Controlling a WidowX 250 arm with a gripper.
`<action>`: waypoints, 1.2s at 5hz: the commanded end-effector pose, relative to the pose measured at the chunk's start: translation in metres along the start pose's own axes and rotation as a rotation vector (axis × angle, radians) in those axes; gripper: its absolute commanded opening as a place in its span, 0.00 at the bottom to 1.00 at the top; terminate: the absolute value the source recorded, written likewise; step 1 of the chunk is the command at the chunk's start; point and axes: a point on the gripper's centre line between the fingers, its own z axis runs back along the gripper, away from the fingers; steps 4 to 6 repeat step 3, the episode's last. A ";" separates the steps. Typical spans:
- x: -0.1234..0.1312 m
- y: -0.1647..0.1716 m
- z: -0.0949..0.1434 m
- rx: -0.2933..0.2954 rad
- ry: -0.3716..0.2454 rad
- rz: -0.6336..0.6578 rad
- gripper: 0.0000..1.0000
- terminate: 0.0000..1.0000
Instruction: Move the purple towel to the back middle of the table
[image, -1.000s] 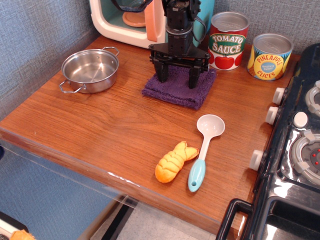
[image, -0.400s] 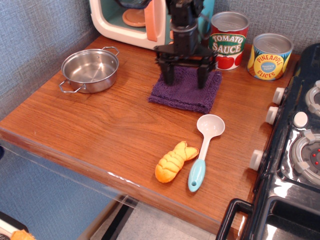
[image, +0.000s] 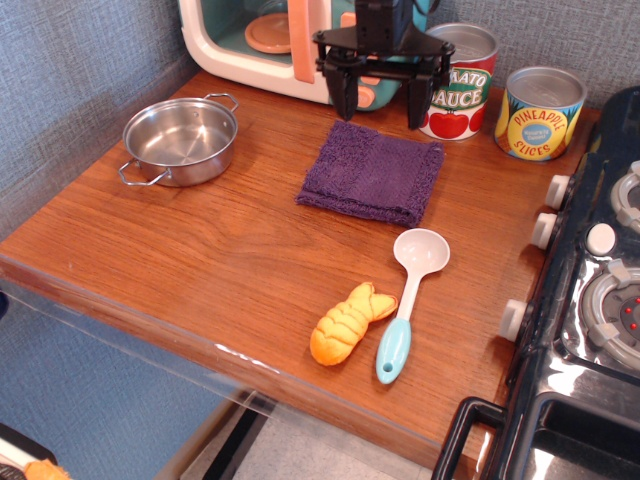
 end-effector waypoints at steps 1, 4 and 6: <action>-0.019 0.007 0.036 0.018 -0.023 -0.063 1.00 0.00; -0.019 0.007 0.036 0.018 -0.023 -0.063 1.00 1.00; -0.019 0.007 0.036 0.018 -0.023 -0.063 1.00 1.00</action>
